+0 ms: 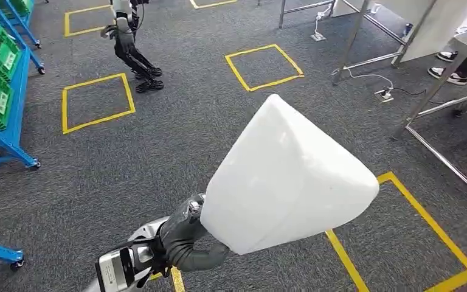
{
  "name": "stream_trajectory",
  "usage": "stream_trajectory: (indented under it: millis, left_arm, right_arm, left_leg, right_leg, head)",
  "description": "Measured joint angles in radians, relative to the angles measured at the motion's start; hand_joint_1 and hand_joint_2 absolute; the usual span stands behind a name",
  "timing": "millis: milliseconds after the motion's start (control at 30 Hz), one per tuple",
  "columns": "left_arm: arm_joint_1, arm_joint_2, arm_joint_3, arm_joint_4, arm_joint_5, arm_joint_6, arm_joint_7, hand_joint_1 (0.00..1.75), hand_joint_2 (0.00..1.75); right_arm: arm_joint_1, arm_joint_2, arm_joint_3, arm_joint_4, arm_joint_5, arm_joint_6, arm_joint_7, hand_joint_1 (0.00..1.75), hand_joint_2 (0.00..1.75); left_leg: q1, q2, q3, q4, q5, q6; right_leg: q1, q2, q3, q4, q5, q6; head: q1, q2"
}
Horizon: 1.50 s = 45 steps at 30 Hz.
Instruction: Take the parts from the cabinet and place them on the table.
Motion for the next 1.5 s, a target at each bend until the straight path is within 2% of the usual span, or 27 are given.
stream_trajectory:
  millis: [67, 133, 200, 267, 300, 367, 400, 433, 467, 567, 600, 667, 733, 800, 867, 900, 933, 967, 1067, 1100, 1167, 1233, 1300, 1333, 1400, 1433, 1500]
  left_arm:
    - [-0.001, -0.002, 0.000, -0.001, 0.000, -0.001, 0.000, 1.75, 1.75]
    - [-0.001, -0.005, -0.001, -0.002, 0.000, -0.001, -0.001, 1.75, 1.75]
    - [0.003, -0.003, 0.000, -0.002, 0.000, -0.001, -0.002, 1.75, 1.75]
    - [0.005, -0.002, -0.002, -0.002, 0.000, -0.002, -0.002, 1.75, 1.75]
    - [0.007, -0.002, -0.002, -0.002, 0.000, -0.002, -0.002, 1.75, 1.75]
    - [0.008, -0.002, -0.002, -0.002, 0.000, -0.002, -0.002, 1.75, 1.75]
    - [0.008, -0.002, -0.001, -0.002, 0.000, -0.003, -0.002, 1.75, 1.75]
    - [0.008, -0.002, -0.001, -0.002, 0.000, -0.006, -0.002, 1.75, 1.75]
    - [0.006, -0.002, 0.000, -0.004, 0.000, -0.008, 0.001, 1.75, 1.75]
    - [0.006, -0.006, -0.002, -0.010, -0.001, -0.011, 0.021, 1.75, 1.75]
    - [0.006, -0.008, -0.001, -0.010, -0.001, -0.011, 0.026, 1.75, 1.75]
    - [0.008, -0.007, 0.000, -0.008, 0.000, -0.014, 0.029, 1.75, 1.75]
    - [0.015, 0.000, 0.000, 0.003, 0.002, -0.023, 0.029, 1.75, 1.75]
    - [0.025, 0.006, -0.002, 0.021, 0.001, -0.032, 0.029, 1.75, 1.75]
    - [0.026, 0.009, -0.003, 0.036, 0.001, -0.040, 0.029, 1.75, 1.75]
    - [0.025, 0.009, -0.004, 0.041, 0.002, -0.042, 0.029, 1.75, 1.75]
    - [0.024, 0.009, -0.004, 0.045, 0.003, -0.043, 0.029, 1.75, 1.75]
    - [0.024, 0.009, -0.005, 0.048, 0.006, -0.045, 0.029, 1.75, 1.75]
    - [0.022, 0.009, -0.006, 0.063, 0.018, -0.051, 0.032, 1.75, 1.75]
    - [0.019, 0.006, -0.006, 0.068, 0.019, -0.054, 0.034, 1.75, 1.75]
    - [0.007, 0.004, -0.007, 0.076, 0.021, -0.062, 0.038, 1.75, 1.75]
    - [0.008, 0.006, -0.006, 0.085, 0.020, -0.062, 0.040, 1.75, 1.75]
    - [0.008, 0.008, -0.007, 0.096, 0.020, -0.062, 0.041, 1.75, 1.75]
    - [0.007, 0.007, -0.008, 0.100, 0.020, -0.062, 0.041, 1.75, 1.75]
    - [0.006, 0.007, -0.010, 0.103, 0.020, -0.062, 0.041, 1.75, 1.75]
    - [0.004, 0.007, -0.010, 0.103, 0.020, -0.062, 0.041, 1.75, 1.75]
    - [-0.003, 0.008, -0.011, 0.103, 0.019, -0.063, 0.042, 1.75, 1.75]
  right_arm:
    - [0.006, 0.000, 0.000, 0.000, 0.000, 0.000, 0.000, 0.00, 0.00]
    - [0.007, -0.005, 0.000, 0.000, 0.000, -0.001, 0.001, 0.00, 0.00]
    - [-0.002, -0.008, 0.000, -0.001, 0.000, -0.001, 0.001, 0.00, 0.00]
    - [-0.002, -0.008, 0.000, -0.001, 0.000, -0.001, 0.001, 0.00, 0.00]
    - [0.001, -0.008, 0.000, -0.001, 0.000, -0.001, 0.001, 0.00, 0.00]
    - [0.004, -0.010, 0.000, -0.001, 0.000, 0.002, -0.001, 0.00, 0.00]
    - [0.004, -0.013, 0.000, -0.001, 0.000, 0.011, -0.005, 0.00, 0.00]
    - [0.001, -0.011, 0.000, -0.001, 0.000, 0.023, -0.011, 0.00, 0.00]
    - [-0.002, -0.014, 0.000, -0.002, 0.002, 0.032, -0.017, 0.00, 0.00]
    - [0.000, -0.010, 0.000, -0.002, 0.013, 0.058, -0.034, 0.00, 0.00]
    - [0.000, -0.010, 0.001, -0.002, 0.014, 0.061, -0.034, 0.00, 0.00]
    - [-0.003, -0.010, 0.001, -0.003, 0.010, 0.058, -0.031, 0.00, 0.00]
    - [-0.009, -0.007, 0.001, -0.002, 0.003, 0.046, -0.013, 0.00, 0.00]
    - [-0.006, -0.002, 0.000, -0.002, -0.005, 0.037, 0.000, 0.00, 0.00]
    - [-0.004, 0.003, 0.000, -0.002, -0.010, 0.029, 0.003, 0.00, 0.00]
    - [-0.005, 0.006, 0.000, -0.002, -0.010, 0.029, 0.003, 0.00, 0.00]
    - [-0.006, 0.012, 0.000, -0.002, -0.010, 0.029, 0.003, 0.00, 0.00]
    - [-0.008, 0.016, 0.000, -0.003, -0.011, 0.029, 0.000, 0.00, 0.00]
    - [-0.004, 0.022, 0.000, -0.002, -0.013, 0.036, -0.014, 0.00, 0.00]
    - [-0.004, 0.021, 0.000, -0.003, -0.013, 0.040, -0.020, 0.00, 0.00]
    - [-0.003, 0.019, 0.000, -0.003, -0.012, 0.045, -0.029, 0.00, 0.00]
    - [-0.011, 0.018, 0.000, -0.004, -0.012, 0.050, -0.034, 0.00, 0.00]
    - [-0.008, 0.020, 0.000, -0.003, -0.012, 0.051, -0.034, 0.00, 0.00]
    - [-0.006, 0.020, 0.000, -0.003, -0.012, 0.051, -0.034, 0.00, 0.00]
    - [-0.005, 0.016, 0.000, -0.004, -0.012, 0.051, -0.034, 0.00, 0.00]
    - [-0.006, 0.016, 0.000, -0.004, -0.012, 0.051, -0.035, 0.00, 0.00]
    - [-0.009, 0.019, 0.000, -0.004, -0.012, 0.053, -0.037, 0.00, 0.00]
  left_leg:
    - [-0.001, 0.021, 0.009, -0.007, 0.007, 0.009]
    - [0.003, 0.047, 0.011, -0.017, 0.017, 0.015]
    - [0.001, 0.079, 0.009, -0.017, 0.017, 0.018]
    - [0.001, 0.110, 0.005, -0.017, 0.016, 0.019]
    - [0.001, 0.123, 0.004, -0.016, 0.016, 0.018]
    - [0.003, 0.145, 0.006, -0.015, 0.013, 0.014]
    - [0.004, 0.156, 0.008, -0.012, 0.010, 0.008]
    - [-0.004, 0.165, 0.008, -0.009, 0.005, 0.001]
    - [-0.007, 0.174, 0.005, -0.004, 0.002, -0.005]
    - [-0.004, 0.199, 0.009, -0.004, 0.001, -0.012]
    - [-0.001, 0.187, 0.002, -0.001, -0.007, -0.022]
    - [0.005, 0.095, -0.034, 0.088, -0.066, -0.031]
    - [0.006, 0.069, -0.123, 0.266, -0.140, -0.031]
    - [0.005, 0.066, -0.153, 0.316, -0.134, -0.027]
    - [0.004, 0.057, -0.094, 0.189, -0.052, -0.015]
    - [0.003, 0.034, -0.044, 0.090, -0.006, -0.005]
    - [0.002, -0.031, -0.009, 0.017, 0.006, 0.006]
    - [0.004, -0.045, 0.001, -0.002, -0.002, 0.006]
    - [-0.006, -0.008, 0.000, -0.003, 0.001, 0.006]
    - [0.004, 0.010, 0.009, -0.017, 0.011, 0.011]
    - [0.005, 0.038, 0.009, -0.018, 0.015, 0.017]
    - [0.003, 0.074, 0.005, -0.018, 0.015, 0.017]
    - [0.004, 0.106, 0.003, -0.017, 0.015, 0.017]
    - [0.004, 0.120, 0.003, -0.017, 0.014, 0.016]
    - [0.007, 0.144, 0.006, -0.014, 0.010, 0.009]
    - [0.004, 0.153, 0.008, -0.010, 0.005, 0.002]
    - [-0.002, 0.166, 0.005, -0.006, 0.001, -0.008]
  right_leg:
    - [-0.004, 0.019, -0.008, -0.006, 0.007, 0.015]
    - [0.004, -0.082, -0.034, 0.054, -0.035, 0.015]
    - [0.003, -0.110, -0.102, 0.203, -0.113, 0.023]
    - [0.002, -0.116, -0.148, 0.311, -0.145, 0.030]
    - [0.000, -0.118, -0.135, 0.295, -0.130, 0.032]
    - [-0.005, -0.133, -0.048, 0.147, -0.058, 0.035]
    - [-0.007, -0.162, 0.009, 0.048, -0.024, 0.038]
    - [0.000, -0.207, 0.030, 0.004, -0.041, 0.037]
    - [0.000, -0.188, 0.031, 0.001, -0.031, 0.019]
    - [0.005, -0.156, 0.021, 0.005, -0.031, 0.002]
    - [-0.001, -0.146, 0.024, 0.002, -0.027, -0.006]
    - [-0.002, -0.129, 0.020, 0.003, -0.024, -0.015]
    - [0.000, -0.105, 0.012, 0.003, -0.020, -0.021]
    - [0.003, -0.079, 0.010, 0.003, -0.017, -0.024]
    - [0.006, -0.051, 0.011, 0.003, -0.015, -0.022]
    - [0.006, -0.036, 0.012, 0.003, -0.013, -0.020]
    - [0.001, -0.027, 0.011, 0.003, -0.011, -0.018]
    - [0.006, -0.015, 0.005, 0.005, -0.008, -0.012]
    - [-0.008, 0.020, -0.006, -0.003, 0.004, 0.009]
    - [-0.007, 0.029, -0.013, 0.001, 0.005, 0.015]
    - [0.003, -0.076, -0.053, 0.080, -0.050, 0.016]
    - [0.002, -0.112, -0.127, 0.239, -0.124, 0.024]
    - [-0.001, -0.119, -0.157, 0.314, -0.136, 0.031]
    - [-0.004, -0.122, -0.132, 0.276, -0.111, 0.033]
    - [-0.009, -0.142, -0.027, 0.093, -0.035, 0.037]
    - [-0.009, -0.183, 0.020, 0.006, -0.022, 0.040]
    - [-0.002, -0.169, 0.022, 0.002, -0.026, 0.018]
  head:
    - [0.000, 0.000]
    - [0.006, 0.000]
    - [0.006, 0.000]
    - [0.006, 0.000]
    - [0.008, 0.000]
    - [0.007, 0.000]
    - [0.008, 0.000]
    - [0.008, 0.000]
    - [0.008, 0.000]
    - [0.006, 0.000]
    - [0.005, 0.000]
    - [0.003, 0.000]
    - [0.003, 0.000]
    - [0.002, 0.000]
    - [0.002, 0.000]
    - [0.003, 0.000]
    - [0.003, 0.000]
    - [0.006, 0.000]
    - [-0.002, 0.000]
    - [-0.002, 0.000]
    - [0.005, 0.000]
    - [0.006, 0.000]
    - [0.007, 0.000]
    - [0.008, 0.000]
    - [0.007, 0.000]
    - [0.008, 0.000]
    - [0.005, 0.000]
